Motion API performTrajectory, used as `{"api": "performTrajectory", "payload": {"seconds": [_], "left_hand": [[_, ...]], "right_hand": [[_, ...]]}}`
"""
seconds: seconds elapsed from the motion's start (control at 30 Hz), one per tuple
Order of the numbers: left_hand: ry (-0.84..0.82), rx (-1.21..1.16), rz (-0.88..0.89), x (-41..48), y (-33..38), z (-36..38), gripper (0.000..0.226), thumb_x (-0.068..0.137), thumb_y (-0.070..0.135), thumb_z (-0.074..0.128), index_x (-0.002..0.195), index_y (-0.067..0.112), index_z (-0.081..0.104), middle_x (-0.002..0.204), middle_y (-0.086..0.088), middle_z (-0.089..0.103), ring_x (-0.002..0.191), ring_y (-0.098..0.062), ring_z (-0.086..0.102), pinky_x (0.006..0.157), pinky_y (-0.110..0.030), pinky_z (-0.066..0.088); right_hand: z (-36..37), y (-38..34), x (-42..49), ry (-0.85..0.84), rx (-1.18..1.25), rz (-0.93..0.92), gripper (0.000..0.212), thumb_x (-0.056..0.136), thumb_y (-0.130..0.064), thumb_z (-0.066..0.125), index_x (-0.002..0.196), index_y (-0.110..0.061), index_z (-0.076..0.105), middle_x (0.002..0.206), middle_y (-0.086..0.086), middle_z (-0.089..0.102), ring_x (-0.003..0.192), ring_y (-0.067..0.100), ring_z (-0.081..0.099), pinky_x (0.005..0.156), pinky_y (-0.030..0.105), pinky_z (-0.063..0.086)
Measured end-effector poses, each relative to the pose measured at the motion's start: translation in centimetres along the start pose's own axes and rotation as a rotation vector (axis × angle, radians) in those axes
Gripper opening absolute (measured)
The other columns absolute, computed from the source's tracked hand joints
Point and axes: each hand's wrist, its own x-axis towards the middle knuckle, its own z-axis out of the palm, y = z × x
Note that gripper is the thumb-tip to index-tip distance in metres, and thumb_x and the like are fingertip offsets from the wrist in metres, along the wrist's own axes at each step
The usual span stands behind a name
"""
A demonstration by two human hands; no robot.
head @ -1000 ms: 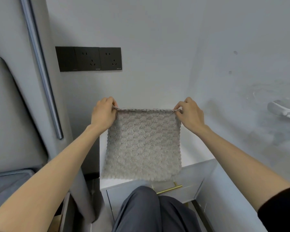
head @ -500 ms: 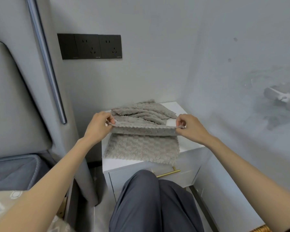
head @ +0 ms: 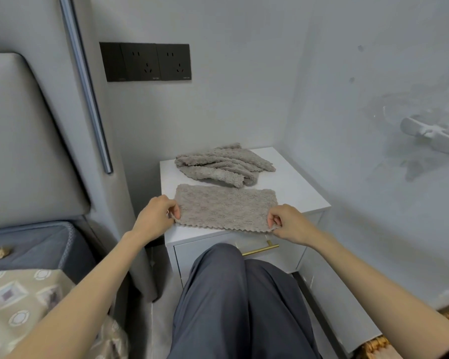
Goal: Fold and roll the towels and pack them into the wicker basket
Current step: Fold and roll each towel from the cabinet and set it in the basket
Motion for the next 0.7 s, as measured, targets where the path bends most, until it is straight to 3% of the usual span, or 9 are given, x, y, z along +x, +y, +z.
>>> {"api": "performTrajectory", "payload": {"seconds": [0.2, 0.3, 0.37, 0.5, 0.53, 0.57, 0.63, 0.7], "left_hand": [[-0.039, 0.068, -0.07, -0.2, 0.0, -0.1, 0.04, 0.079, -0.014, 0.045, 0.076, 0.02, 0.067, 0.1, -0.002, 0.048, 0.089, -0.02, 0.044, 0.08, -0.035, 0.046], [0.042, 0.008, -0.123, 0.4, 0.4, -0.3, 0.038, 0.08, -0.011, 0.041, 0.079, 0.016, 0.068, 0.104, -0.005, 0.047, 0.093, -0.021, 0.047, 0.08, -0.035, 0.045], [0.074, -0.051, -0.169, 1.0, 0.7, -0.1, 0.029, 0.086, 0.0, 0.041, 0.091, 0.015, 0.065, 0.112, -0.006, 0.048, 0.095, -0.022, 0.051, 0.08, -0.036, 0.046], [0.003, -0.119, -0.272, 2.9, 1.0, 0.8, 0.029, 0.096, 0.019, 0.044, 0.123, 0.012, 0.052, 0.126, -0.013, 0.052, 0.103, -0.027, 0.055, 0.081, -0.033, 0.045], [-0.016, -0.145, -0.306, 3.3, 0.9, 1.1, 0.033, 0.097, 0.022, 0.044, 0.128, 0.011, 0.048, 0.128, -0.014, 0.053, 0.106, -0.028, 0.055, 0.083, -0.033, 0.044], [-0.031, -0.174, -0.341, 3.9, 0.9, 1.3, 0.038, 0.098, 0.025, 0.044, 0.133, 0.01, 0.044, 0.129, -0.014, 0.054, 0.11, -0.03, 0.054, 0.088, -0.034, 0.045], [-0.052, -0.218, -0.394, 4.5, 0.9, 1.7, 0.046, 0.097, 0.03, 0.045, 0.138, 0.009, 0.038, 0.128, -0.015, 0.055, 0.116, -0.033, 0.052, 0.096, -0.04, 0.044], [-0.057, -0.246, -0.433, 5.0, 1.0, 1.8, 0.053, 0.096, 0.031, 0.049, 0.141, 0.007, 0.034, 0.129, -0.015, 0.055, 0.119, -0.034, 0.049, 0.097, -0.041, 0.044]], "right_hand": [[-0.6, 0.0, 0.2, -0.095, -0.03, 0.083, 0.019, 0.07, -0.006, 0.063, 0.08, -0.022, 0.071, 0.075, -0.006, 0.06, 0.076, 0.013, 0.058, 0.074, 0.031, 0.049], [-0.9, -0.1, 0.4, 0.1, 0.086, 0.22, 0.01, 0.08, -0.016, 0.059, 0.075, -0.022, 0.066, 0.077, -0.007, 0.065, 0.077, 0.015, 0.061, 0.069, 0.03, 0.048], [-0.8, 0.0, 0.8, 0.243, 0.155, 0.332, 0.009, 0.088, -0.022, 0.054, 0.086, -0.018, 0.061, 0.086, -0.002, 0.064, 0.083, 0.019, 0.059, 0.066, 0.03, 0.043], [-0.4, -0.1, 2.2, 0.193, 0.283, 0.553, 0.04, 0.093, -0.033, 0.053, 0.122, -0.006, 0.053, 0.118, 0.011, 0.058, 0.109, 0.028, 0.055, 0.085, 0.034, 0.043], [-0.3, -0.2, 2.5, 0.18, 0.289, 0.572, 0.039, 0.092, -0.034, 0.053, 0.116, -0.004, 0.057, 0.112, 0.013, 0.059, 0.105, 0.028, 0.057, 0.083, 0.035, 0.044], [-0.2, -0.2, 2.9, 0.166, 0.298, 0.588, 0.031, 0.09, -0.034, 0.054, 0.096, -0.005, 0.062, 0.095, 0.013, 0.059, 0.089, 0.027, 0.059, 0.072, 0.034, 0.044], [0.0, -0.5, 3.5, 0.131, 0.332, 0.64, 0.032, 0.085, -0.034, 0.059, 0.064, -0.013, 0.044, 0.068, 0.004, 0.045, 0.062, 0.019, 0.045, 0.053, 0.03, 0.032], [0.2, -0.6, 4.2, 0.092, 0.348, 0.683, 0.037, 0.082, -0.035, 0.064, 0.064, -0.015, 0.039, 0.071, 0.002, 0.043, 0.071, 0.02, 0.044, 0.057, 0.029, 0.033]]}}
